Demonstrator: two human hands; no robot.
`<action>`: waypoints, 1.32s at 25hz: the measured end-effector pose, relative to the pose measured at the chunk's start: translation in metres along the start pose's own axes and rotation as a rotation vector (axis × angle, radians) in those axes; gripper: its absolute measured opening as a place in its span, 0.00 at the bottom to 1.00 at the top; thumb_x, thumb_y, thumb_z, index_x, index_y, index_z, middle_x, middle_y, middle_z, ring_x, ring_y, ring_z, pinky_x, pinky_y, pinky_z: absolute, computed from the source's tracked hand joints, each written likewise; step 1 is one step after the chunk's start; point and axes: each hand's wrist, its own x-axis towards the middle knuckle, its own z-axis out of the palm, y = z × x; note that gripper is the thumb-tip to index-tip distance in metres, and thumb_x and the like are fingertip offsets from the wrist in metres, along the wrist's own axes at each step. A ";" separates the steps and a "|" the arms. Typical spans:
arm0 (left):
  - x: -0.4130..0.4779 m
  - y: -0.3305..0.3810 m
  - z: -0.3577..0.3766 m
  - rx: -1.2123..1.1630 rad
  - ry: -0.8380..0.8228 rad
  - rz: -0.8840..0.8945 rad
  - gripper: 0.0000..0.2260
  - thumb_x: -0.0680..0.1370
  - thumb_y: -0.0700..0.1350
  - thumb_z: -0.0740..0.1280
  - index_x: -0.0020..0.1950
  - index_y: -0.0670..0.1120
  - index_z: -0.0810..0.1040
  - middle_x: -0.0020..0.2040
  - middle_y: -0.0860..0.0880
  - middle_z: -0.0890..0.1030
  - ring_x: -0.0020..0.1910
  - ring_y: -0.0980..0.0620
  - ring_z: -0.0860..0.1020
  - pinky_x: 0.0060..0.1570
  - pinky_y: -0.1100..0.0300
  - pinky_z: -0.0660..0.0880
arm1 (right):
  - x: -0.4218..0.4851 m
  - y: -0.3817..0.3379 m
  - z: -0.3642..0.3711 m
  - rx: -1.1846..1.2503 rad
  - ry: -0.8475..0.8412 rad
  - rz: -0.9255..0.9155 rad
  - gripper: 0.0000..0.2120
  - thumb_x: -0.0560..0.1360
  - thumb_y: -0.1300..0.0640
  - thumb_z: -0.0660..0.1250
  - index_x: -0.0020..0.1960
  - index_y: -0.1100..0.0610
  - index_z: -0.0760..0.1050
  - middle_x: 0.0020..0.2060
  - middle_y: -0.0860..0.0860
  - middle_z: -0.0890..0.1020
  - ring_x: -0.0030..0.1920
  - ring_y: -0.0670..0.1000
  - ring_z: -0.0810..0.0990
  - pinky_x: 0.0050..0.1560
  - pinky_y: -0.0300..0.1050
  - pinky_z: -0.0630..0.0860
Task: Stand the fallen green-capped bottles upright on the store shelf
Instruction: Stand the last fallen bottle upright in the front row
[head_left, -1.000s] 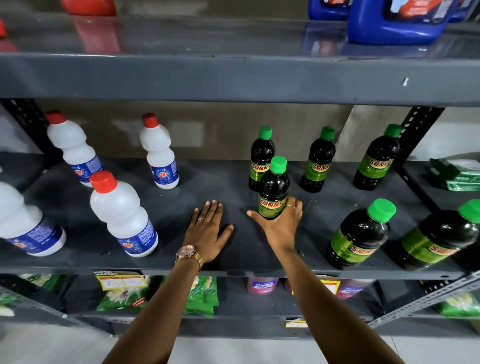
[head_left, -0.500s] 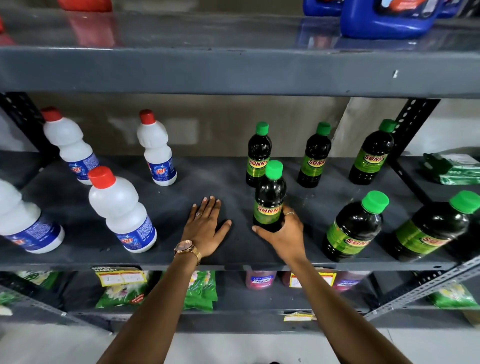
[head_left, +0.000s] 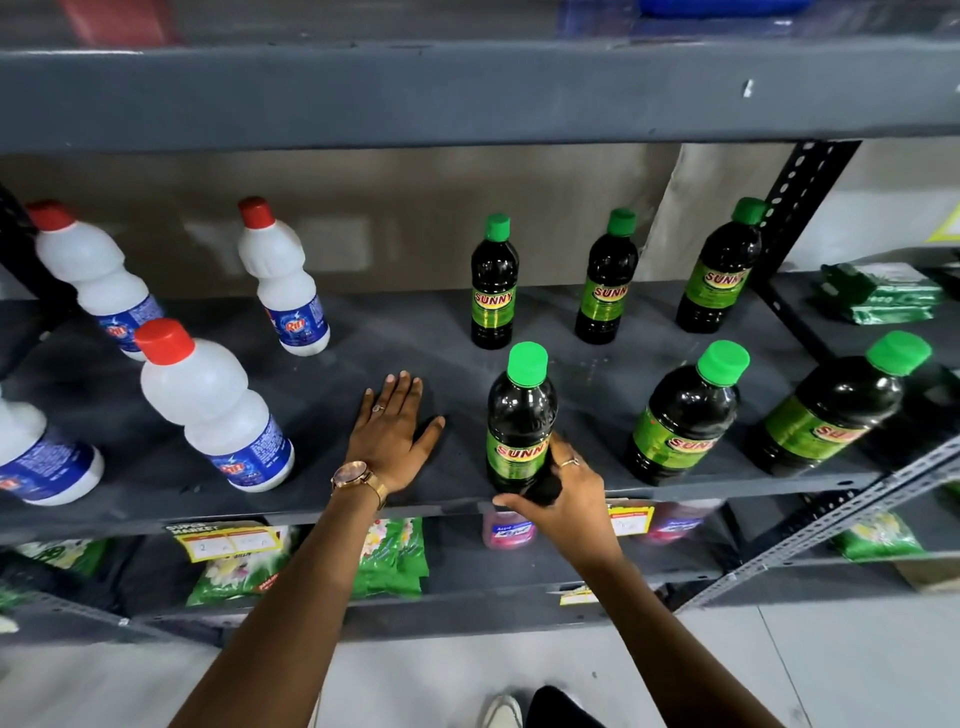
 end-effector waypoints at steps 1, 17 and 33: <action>0.000 0.000 0.000 -0.001 0.000 0.000 0.38 0.71 0.65 0.40 0.75 0.45 0.51 0.78 0.45 0.52 0.76 0.50 0.46 0.75 0.50 0.43 | 0.001 0.001 0.000 -0.011 -0.008 -0.019 0.43 0.60 0.43 0.80 0.69 0.58 0.70 0.59 0.54 0.81 0.59 0.53 0.79 0.58 0.42 0.73; -0.086 0.073 -0.013 -0.633 0.645 -0.249 0.27 0.76 0.46 0.61 0.73 0.41 0.58 0.76 0.39 0.57 0.75 0.46 0.55 0.73 0.51 0.57 | -0.042 0.012 -0.032 0.272 0.072 0.102 0.34 0.62 0.42 0.77 0.65 0.53 0.75 0.60 0.34 0.76 0.59 0.34 0.76 0.60 0.32 0.72; -0.045 0.272 0.047 -0.846 0.317 -0.187 0.48 0.57 0.51 0.81 0.72 0.48 0.61 0.62 0.46 0.79 0.60 0.48 0.76 0.60 0.58 0.72 | -0.020 0.143 -0.213 0.097 0.265 0.220 0.40 0.63 0.56 0.80 0.70 0.57 0.65 0.59 0.54 0.80 0.57 0.49 0.76 0.56 0.36 0.68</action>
